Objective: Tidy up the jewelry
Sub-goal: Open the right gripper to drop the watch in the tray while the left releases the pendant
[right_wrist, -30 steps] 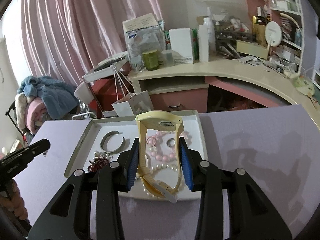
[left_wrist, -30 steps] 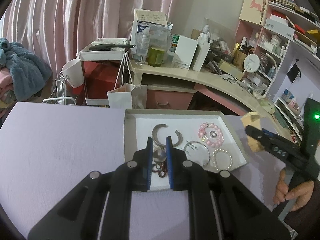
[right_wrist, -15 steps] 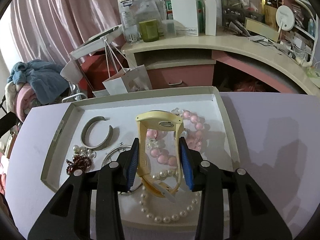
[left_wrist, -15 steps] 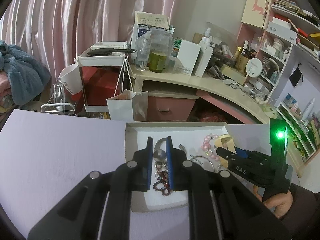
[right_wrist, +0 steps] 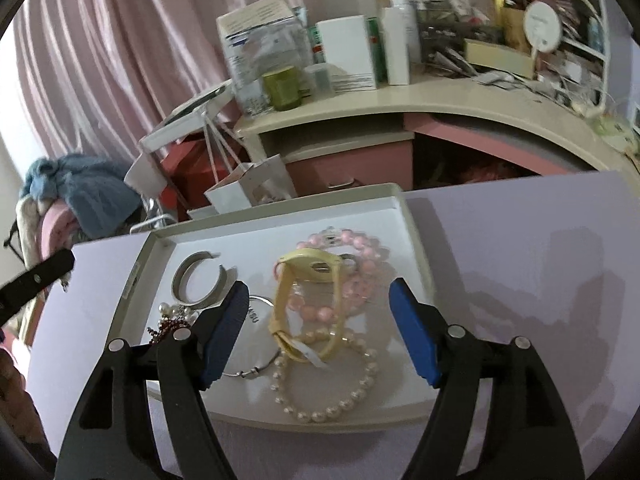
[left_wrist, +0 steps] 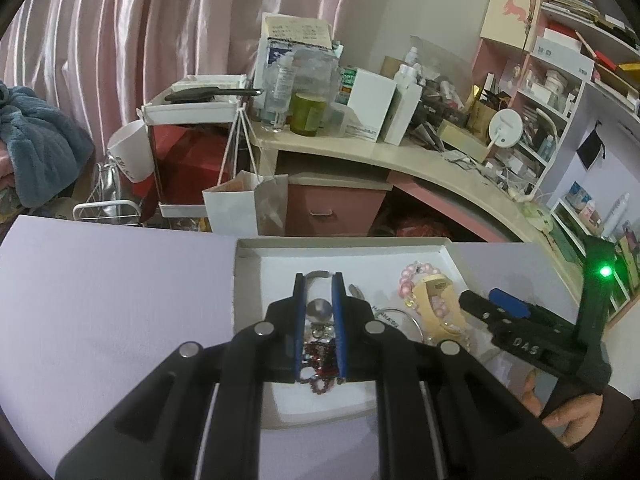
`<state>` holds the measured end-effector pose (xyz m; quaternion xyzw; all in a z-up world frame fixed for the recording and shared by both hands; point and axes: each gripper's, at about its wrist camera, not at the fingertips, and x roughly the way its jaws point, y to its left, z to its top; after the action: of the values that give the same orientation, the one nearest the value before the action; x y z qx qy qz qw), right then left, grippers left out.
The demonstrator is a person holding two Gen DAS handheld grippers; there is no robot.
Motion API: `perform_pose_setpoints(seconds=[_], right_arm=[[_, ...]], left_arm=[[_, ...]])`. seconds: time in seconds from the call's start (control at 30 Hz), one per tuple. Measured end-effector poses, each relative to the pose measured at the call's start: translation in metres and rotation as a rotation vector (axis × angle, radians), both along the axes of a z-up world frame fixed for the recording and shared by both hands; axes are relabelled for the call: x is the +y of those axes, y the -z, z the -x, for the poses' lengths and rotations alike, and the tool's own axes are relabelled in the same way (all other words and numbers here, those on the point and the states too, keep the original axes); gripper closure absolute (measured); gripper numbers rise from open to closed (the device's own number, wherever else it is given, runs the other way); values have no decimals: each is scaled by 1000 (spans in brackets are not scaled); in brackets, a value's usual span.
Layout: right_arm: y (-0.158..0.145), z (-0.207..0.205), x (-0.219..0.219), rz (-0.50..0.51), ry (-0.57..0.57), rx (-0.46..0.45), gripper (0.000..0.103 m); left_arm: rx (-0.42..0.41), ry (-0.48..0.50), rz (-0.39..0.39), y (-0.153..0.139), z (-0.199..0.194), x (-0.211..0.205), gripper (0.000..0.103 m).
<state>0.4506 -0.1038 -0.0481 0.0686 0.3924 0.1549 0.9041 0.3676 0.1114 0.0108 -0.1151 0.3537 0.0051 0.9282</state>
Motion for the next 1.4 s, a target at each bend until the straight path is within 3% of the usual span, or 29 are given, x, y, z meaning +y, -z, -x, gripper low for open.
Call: perform_pose_setpoints(seconds=[0.43, 1.1, 1.4], right_arm=[[6, 6, -7, 11, 20, 10, 29], [6, 15, -5, 90, 24, -52, 29], [11, 20, -9, 88, 36, -35, 28]], left_arm=[[70, 62, -3, 37, -30, -28, 90], [38, 86, -24, 30, -30, -37, 90], [46, 105, -7, 34, -31, -49, 89]])
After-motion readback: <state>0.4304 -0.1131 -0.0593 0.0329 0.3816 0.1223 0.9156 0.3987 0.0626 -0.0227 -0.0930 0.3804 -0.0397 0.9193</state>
